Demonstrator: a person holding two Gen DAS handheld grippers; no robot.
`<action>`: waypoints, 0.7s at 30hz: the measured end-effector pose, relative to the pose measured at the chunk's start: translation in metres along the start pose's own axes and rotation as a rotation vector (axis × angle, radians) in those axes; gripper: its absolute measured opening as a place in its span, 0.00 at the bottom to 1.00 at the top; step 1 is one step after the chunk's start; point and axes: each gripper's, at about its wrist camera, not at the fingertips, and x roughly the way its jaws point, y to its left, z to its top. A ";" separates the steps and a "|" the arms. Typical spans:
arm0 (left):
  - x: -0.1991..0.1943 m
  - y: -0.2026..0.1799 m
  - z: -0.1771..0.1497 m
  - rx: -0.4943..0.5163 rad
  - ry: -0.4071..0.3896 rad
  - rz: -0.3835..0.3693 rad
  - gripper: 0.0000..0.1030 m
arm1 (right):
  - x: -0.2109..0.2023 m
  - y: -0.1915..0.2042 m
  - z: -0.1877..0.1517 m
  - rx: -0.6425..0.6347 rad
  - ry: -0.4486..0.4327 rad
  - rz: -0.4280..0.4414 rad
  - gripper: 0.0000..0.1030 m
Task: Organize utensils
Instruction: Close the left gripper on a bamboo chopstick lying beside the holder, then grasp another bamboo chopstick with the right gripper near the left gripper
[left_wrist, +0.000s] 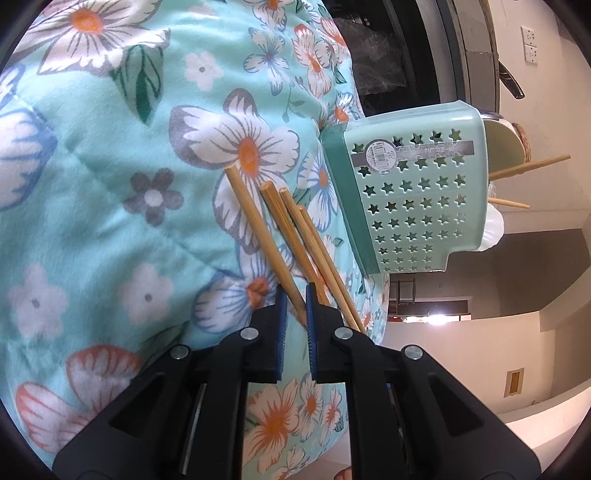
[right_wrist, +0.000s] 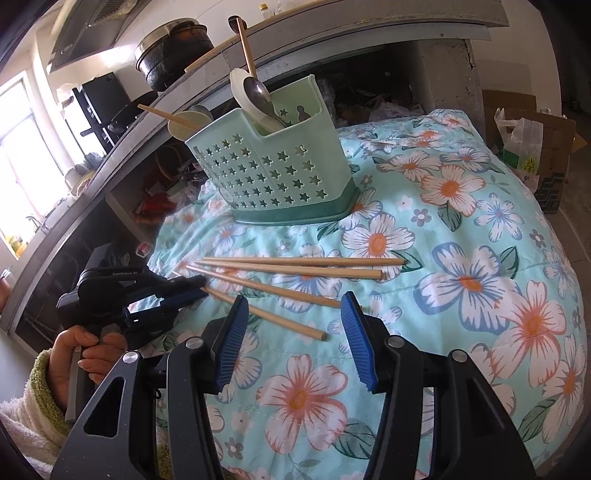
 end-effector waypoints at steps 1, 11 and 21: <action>-0.003 0.001 -0.001 0.003 0.008 0.006 0.08 | 0.000 0.000 0.000 0.001 -0.001 -0.001 0.50; -0.027 0.008 -0.009 0.043 0.046 0.051 0.11 | 0.007 0.005 0.003 -0.033 0.018 0.012 0.50; -0.020 0.015 -0.004 -0.006 0.037 0.038 0.11 | 0.046 0.045 0.020 -0.301 0.110 0.064 0.50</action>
